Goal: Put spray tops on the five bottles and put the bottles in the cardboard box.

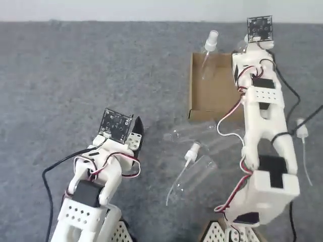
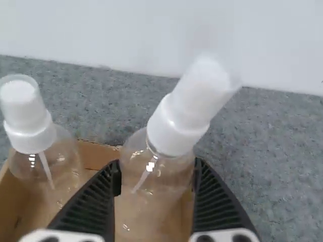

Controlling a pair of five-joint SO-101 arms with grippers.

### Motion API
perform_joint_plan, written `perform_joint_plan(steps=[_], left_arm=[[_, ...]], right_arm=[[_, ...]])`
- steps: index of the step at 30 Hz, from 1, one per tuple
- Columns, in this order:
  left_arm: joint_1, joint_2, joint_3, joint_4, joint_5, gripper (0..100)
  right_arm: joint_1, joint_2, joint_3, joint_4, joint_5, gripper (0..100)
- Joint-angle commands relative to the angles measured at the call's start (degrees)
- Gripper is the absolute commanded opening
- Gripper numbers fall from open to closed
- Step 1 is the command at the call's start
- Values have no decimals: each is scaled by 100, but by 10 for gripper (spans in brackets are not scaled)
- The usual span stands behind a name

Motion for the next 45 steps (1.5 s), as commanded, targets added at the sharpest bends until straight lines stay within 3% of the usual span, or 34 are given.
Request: perform_joint_plan(steps=[1, 25, 32, 45], left_arm=[[-18, 26, -40, -158, -26, 40], [-18, 26, -40, -149, -26, 40], [-18, 26, -31, -149, -26, 40], [-9, 26, 22, -167, -26, 40]], right_arm=[[66, 75, -440, -418, -79, 6], [4, 637, -448, -769, -26, 11], [-92, 646, -413, -752, -26, 124], [-127, 602, -413, -752, -18, 135]])
